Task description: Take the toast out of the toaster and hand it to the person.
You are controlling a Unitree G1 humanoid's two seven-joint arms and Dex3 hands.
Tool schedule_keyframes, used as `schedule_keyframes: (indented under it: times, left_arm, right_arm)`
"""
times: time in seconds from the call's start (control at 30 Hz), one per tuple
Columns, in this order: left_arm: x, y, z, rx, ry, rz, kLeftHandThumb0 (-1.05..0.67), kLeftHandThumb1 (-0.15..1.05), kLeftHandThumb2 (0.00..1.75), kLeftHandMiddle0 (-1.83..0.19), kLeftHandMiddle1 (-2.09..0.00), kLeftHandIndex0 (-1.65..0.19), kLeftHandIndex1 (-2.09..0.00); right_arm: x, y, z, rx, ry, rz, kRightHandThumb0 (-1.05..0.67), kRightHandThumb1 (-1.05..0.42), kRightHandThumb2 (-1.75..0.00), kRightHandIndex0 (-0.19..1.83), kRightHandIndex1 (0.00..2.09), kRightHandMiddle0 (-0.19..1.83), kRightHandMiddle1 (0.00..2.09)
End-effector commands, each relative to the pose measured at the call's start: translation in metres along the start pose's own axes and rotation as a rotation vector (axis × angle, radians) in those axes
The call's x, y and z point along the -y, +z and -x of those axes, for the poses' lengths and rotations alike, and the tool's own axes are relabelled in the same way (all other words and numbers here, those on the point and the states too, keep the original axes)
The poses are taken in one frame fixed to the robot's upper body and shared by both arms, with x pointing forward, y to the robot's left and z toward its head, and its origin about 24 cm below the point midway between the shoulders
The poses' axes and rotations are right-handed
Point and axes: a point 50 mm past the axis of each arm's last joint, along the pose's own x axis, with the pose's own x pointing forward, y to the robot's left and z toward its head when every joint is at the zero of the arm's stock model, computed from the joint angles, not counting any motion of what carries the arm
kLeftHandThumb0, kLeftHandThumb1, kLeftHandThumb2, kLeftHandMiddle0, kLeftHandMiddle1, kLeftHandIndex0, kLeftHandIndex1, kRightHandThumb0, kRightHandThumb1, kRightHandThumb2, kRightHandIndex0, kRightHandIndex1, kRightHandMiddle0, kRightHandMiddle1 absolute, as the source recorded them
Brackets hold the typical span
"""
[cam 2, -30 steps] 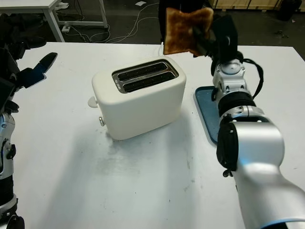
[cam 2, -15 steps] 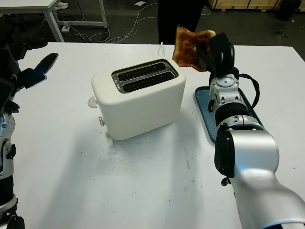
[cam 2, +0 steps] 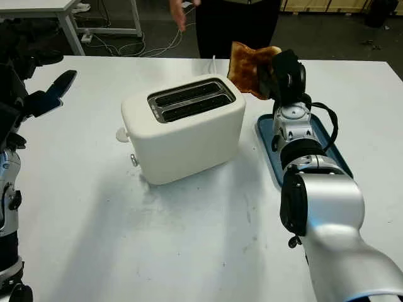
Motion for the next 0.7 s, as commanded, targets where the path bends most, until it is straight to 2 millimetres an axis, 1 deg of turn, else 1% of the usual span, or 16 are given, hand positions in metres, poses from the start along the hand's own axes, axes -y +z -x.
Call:
schedule_keyframes:
  times: [0.0, 0.17, 0.37, 0.67]
  left_arm:
    - [-0.0009, 0.0007, 0.0010, 0.001, 0.005, -0.003, -0.38, 0.71, 0.56, 0.00, -1.17, -0.07, -0.91]
    - [-0.0010, 0.0011, 0.0009, 0.002, 0.002, -0.002, -0.38, 0.71, 0.57, 0.00, -1.17, -0.07, -0.91]
    - [-0.0011, 0.0016, 0.0013, 0.000, 0.010, -0.019, -0.38, 0.70, 0.57, -0.01, -1.18, -0.08, -0.92]
    - [-0.0016, 0.0006, 0.0020, 0.005, 0.009, -0.014, -0.39, 0.70, 0.58, 0.00, -1.18, -0.08, -0.91]
  right_arm:
    - [-0.0012, -0.0049, 0.0010, -0.020, 0.003, -0.005, -0.16, -0.92, -0.37, 0.76, 1.75, 0.45, 1.75]
    - [-0.0006, -0.0051, 0.0010, -0.019, 0.006, -0.006, -0.16, -0.92, -0.37, 0.77, 1.75, 0.45, 1.75]
    - [-0.0001, -0.0057, 0.0011, -0.017, 0.007, -0.008, -0.16, -0.92, -0.38, 0.74, 1.75, 0.41, 1.75]
    - [0.0025, -0.0049, 0.0006, -0.020, -0.004, 0.000, -0.19, -0.92, -0.34, 0.81, 1.75, 0.50, 1.75]
